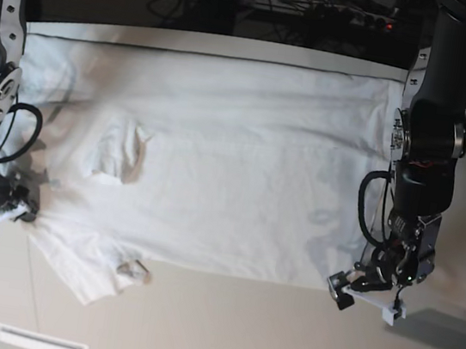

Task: Fold the T-shirt properly
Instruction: 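Lower both grippers and grasp the hem corners, then lift the hem with both grippers and fold it toward the folded edge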

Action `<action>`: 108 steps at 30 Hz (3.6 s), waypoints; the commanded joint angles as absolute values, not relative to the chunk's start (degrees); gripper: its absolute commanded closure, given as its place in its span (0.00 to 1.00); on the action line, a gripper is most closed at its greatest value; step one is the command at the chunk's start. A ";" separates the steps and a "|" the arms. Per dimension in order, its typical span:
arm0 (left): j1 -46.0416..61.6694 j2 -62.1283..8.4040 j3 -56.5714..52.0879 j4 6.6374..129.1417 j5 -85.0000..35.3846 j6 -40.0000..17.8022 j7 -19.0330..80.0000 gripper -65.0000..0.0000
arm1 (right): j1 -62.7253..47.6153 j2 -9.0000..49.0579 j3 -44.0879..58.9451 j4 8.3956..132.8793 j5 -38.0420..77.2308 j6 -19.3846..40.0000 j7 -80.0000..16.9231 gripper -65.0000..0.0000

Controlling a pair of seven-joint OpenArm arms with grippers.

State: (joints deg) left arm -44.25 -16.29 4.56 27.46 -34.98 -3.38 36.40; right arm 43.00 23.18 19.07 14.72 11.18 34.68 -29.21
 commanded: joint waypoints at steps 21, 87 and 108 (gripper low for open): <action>-44.09 -15.96 4.62 28.09 -35.82 -4.88 36.88 0.73 | 44.88 24.13 18.95 15.60 11.56 35.03 -28.62 0.99; -12.18 -22.02 3.47 93.23 -36.00 -4.70 61.41 1.00 | 29.67 25.19 19.47 54.73 15.16 35.12 -43.38 1.00; -10.86 -23.52 -1.89 93.32 -35.91 -4.88 61.41 1.00 | 25.63 24.57 24.92 71.69 15.08 35.21 -61.85 1.00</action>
